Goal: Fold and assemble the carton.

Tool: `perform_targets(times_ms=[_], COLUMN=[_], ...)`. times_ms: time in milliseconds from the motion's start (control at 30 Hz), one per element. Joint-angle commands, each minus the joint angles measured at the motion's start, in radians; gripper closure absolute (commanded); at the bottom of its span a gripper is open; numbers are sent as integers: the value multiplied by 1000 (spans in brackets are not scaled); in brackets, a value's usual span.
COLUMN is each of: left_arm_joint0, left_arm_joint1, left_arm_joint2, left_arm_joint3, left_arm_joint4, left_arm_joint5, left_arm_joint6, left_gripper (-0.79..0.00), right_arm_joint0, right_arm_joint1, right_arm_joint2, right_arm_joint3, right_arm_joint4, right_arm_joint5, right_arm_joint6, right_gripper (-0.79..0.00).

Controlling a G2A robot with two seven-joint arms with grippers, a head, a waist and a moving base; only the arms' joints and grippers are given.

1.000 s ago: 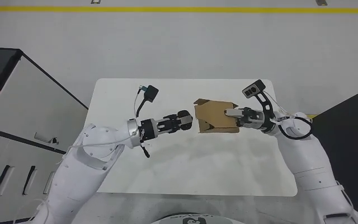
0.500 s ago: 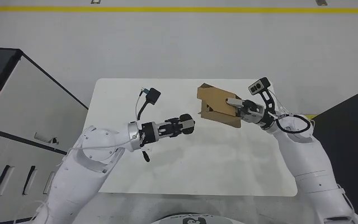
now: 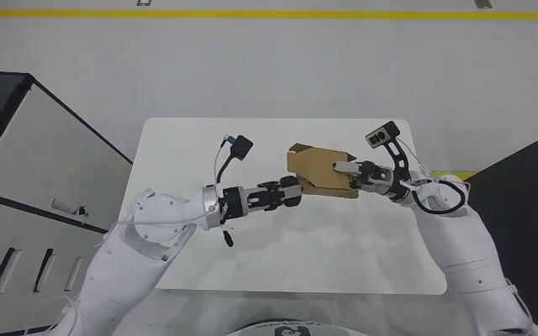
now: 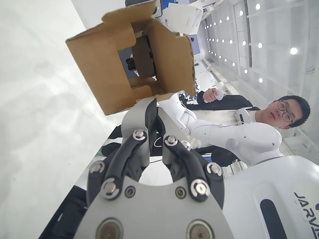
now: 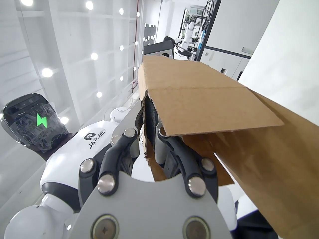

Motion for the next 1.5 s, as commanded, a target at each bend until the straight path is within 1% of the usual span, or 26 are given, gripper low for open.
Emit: perform_targets(times_ms=[0,333,600,900,1200,1467], left_arm_joint0=[3,-1,12,13,21,9], left_arm_joint1=[0,-2,3,1,5,2], left_arm_joint2=[4,25,-8,13,-19,12], left_arm_joint3=[-3,-3,-8,-8,-11,0], left_arm_joint4=[2,6,0,1,-5,-5], left_arm_joint5=[2,3,2,-4,-2,-1], left_arm_joint6=[-3,-11,-6,-15,-7,-15], left_gripper=[0,0,0,0,0,0], right_arm_joint0=[-2,-10,-17,-12,-16,-13], right_arm_joint1=[0,0,0,-2,-1,-3], right_arm_joint2=[-1,-9,-2,-17,-2,-12], right_arm_joint3=[-4,-22,-26,-30,-25,-21], right_arm_joint4=[-1,-7,-7,-13,-9,-7], right_arm_joint5=[-1,7,10,25,31,42], right_arm_joint6=[10,35,21,31,31,31], right_gripper=[0,0,0,0,0,0])
